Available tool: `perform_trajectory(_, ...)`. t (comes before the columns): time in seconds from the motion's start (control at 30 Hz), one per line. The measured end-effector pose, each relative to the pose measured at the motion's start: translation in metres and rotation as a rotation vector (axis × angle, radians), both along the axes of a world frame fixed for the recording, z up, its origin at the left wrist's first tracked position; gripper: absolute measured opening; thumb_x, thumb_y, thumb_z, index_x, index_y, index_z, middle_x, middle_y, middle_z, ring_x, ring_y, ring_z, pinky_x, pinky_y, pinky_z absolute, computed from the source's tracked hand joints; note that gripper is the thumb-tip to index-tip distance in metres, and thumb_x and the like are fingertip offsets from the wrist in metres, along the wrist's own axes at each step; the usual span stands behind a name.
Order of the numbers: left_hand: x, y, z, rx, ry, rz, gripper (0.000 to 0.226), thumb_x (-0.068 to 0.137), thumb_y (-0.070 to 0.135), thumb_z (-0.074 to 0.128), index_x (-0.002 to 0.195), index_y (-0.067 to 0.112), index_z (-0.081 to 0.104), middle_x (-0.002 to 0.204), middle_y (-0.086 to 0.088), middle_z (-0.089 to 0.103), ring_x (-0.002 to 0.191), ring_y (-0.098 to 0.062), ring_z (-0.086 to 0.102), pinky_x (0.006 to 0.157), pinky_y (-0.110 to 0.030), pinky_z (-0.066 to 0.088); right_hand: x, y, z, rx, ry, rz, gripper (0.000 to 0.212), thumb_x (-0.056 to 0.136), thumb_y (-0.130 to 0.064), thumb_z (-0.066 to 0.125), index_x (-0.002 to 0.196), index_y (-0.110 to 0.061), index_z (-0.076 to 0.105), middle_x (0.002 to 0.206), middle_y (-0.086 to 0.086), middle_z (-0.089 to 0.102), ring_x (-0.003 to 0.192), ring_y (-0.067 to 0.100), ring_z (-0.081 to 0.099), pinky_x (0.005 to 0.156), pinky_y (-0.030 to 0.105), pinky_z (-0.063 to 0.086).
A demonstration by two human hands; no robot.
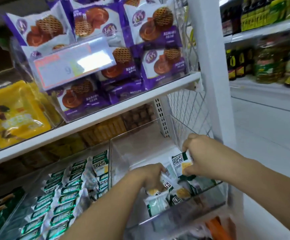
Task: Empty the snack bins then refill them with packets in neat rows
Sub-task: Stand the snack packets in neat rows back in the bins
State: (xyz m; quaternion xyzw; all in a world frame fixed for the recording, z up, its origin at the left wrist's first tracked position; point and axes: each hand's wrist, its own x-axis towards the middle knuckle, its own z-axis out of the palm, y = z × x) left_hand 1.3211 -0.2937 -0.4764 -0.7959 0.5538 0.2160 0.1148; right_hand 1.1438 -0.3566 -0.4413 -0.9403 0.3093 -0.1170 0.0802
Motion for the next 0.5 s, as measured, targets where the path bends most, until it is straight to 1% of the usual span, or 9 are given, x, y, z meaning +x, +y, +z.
perform_trajectory(0.1, 0.000, 0.002, 0.010, -0.050, -0.007, 0.014, 0.059, 0.084, 0.023, 0.071, 0.136, 0.022, 0.042, 0.112, -0.007, 0.058, 0.096, -0.027, 0.061, 0.077, -0.036, 0.052, -0.001, -0.001, -0.001, -0.004, -0.117, 0.005, 0.049, 0.079, -0.043, 0.070, 0.118, -0.014, 0.061, 0.114, -0.001, 0.052, 0.101, 0.019, 0.056, 0.085, 0.028, 0.046)
perform_trajectory(0.17, -0.001, 0.007, 0.025, -0.201, -0.013, 0.042, 0.043, 0.085, 0.021, 0.068, 0.125, 0.021, 0.051, 0.100, -0.006, 0.061, 0.084, -0.023, 0.063, 0.072, -0.033, 0.053, 0.000, -0.001, 0.000, -0.016, -0.229, 0.009, 0.045, 0.083, -0.041, 0.068, 0.121, -0.017, 0.061, 0.119, -0.003, 0.055, 0.106, 0.016, 0.054, 0.086, 0.025, 0.042)
perform_trajectory(0.2, 0.000, 0.010, 0.033, -0.308, 0.004, 0.069, 0.034, 0.085, 0.020, 0.067, 0.117, 0.020, 0.056, 0.094, -0.005, 0.065, 0.077, -0.021, 0.063, 0.068, -0.029, 0.053, 0.000, -0.002, 0.002, -0.023, -0.284, 0.008, 0.040, 0.084, -0.039, 0.068, 0.119, -0.019, 0.062, 0.117, -0.005, 0.056, 0.104, 0.014, 0.054, 0.085, 0.024, 0.040)
perform_trajectory(0.27, 0.005, 0.020, 0.047, -0.541, 0.076, 0.140, 0.016, 0.084, 0.019, 0.067, 0.097, 0.022, 0.059, 0.084, -0.002, 0.066, 0.065, -0.011, 0.061, 0.055, -0.019, 0.049, 0.000, -0.002, 0.008, -0.020, -0.384, 0.003, 0.033, 0.083, -0.033, 0.070, 0.113, -0.019, 0.065, 0.106, -0.009, 0.055, 0.093, 0.010, 0.052, 0.077, 0.022, 0.037)
perform_trajectory(0.33, 0.010, 0.032, 0.059, -0.739, 0.155, 0.215, 0.014, 0.082, 0.019, 0.070, 0.086, 0.026, 0.059, 0.075, 0.003, 0.065, 0.054, 0.001, 0.055, 0.047, -0.011, 0.041, 0.000, -0.001, 0.018, -0.009, -0.477, 0.003, 0.029, 0.080, -0.028, 0.073, 0.107, -0.019, 0.068, 0.094, -0.013, 0.051, 0.080, 0.005, 0.048, 0.068, 0.019, 0.032)
perform_trajectory(0.37, 0.013, 0.038, 0.062, -0.817, 0.208, 0.258, 0.014, 0.081, 0.021, 0.072, 0.086, 0.026, 0.060, 0.073, 0.004, 0.064, 0.054, 0.002, 0.055, 0.050, -0.013, 0.042, 0.000, 0.001, 0.025, 0.007, -0.523, 0.003, 0.026, 0.078, -0.027, 0.075, 0.102, -0.019, 0.069, 0.088, -0.015, 0.051, 0.073, 0.002, 0.048, 0.063, 0.017, 0.032)
perform_trajectory(0.43, 0.018, 0.050, 0.068, -0.938, 0.295, 0.341, 0.016, 0.080, 0.025, 0.075, 0.090, 0.021, 0.063, 0.076, 0.003, 0.065, 0.066, -0.007, 0.058, 0.060, -0.024, 0.044, 0.000, 0.010, 0.039, 0.068, -0.593, 0.016, 0.021, 0.075, -0.028, 0.078, 0.093, -0.023, 0.068, 0.075, -0.019, 0.050, 0.060, -0.005, 0.048, 0.056, 0.009, 0.031)
perform_trajectory(0.47, 0.019, 0.056, 0.070, -0.983, 0.336, 0.380, 0.019, 0.080, 0.025, 0.075, 0.092, 0.018, 0.063, 0.078, 0.001, 0.064, 0.070, -0.011, 0.057, 0.061, -0.026, 0.042, 0.000, 0.016, 0.045, 0.118, -0.600, 0.032, 0.020, 0.074, -0.028, 0.079, 0.090, -0.025, 0.067, 0.069, -0.019, 0.048, 0.056, -0.007, 0.048, 0.054, 0.008, 0.033)
perform_trajectory(0.5, 0.020, 0.061, 0.072, -1.018, 0.401, 0.413, 0.021, 0.080, 0.024, 0.075, 0.095, 0.015, 0.063, 0.080, -0.002, 0.063, 0.068, -0.012, 0.055, 0.059, -0.024, 0.041, 0.000, 0.022, 0.049, 0.176, -0.595, 0.052, 0.020, 0.074, -0.029, 0.079, 0.088, -0.026, 0.066, 0.064, -0.019, 0.048, 0.055, -0.008, 0.050, 0.053, 0.008, 0.035)
